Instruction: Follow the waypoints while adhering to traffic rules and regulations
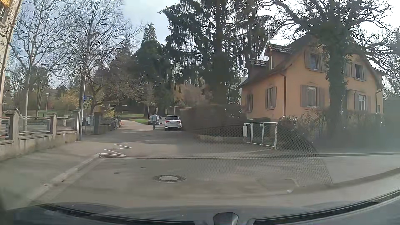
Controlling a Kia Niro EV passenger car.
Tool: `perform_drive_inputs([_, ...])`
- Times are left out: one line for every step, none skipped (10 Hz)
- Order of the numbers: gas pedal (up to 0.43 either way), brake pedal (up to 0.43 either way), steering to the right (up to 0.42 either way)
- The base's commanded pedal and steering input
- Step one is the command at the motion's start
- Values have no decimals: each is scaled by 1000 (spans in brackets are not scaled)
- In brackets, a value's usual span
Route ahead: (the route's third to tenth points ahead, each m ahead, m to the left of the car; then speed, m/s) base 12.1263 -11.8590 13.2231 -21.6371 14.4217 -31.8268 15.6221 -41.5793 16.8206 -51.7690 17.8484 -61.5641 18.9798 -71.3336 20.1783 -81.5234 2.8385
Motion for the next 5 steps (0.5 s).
perform_drive_inputs([0, 0, 212])
perform_drive_inputs([0, 0, 224])
perform_drive_inputs([0, 0, 240])
perform_drive_inputs([0, 0, 254])
perform_drive_inputs([0, 0, 268])
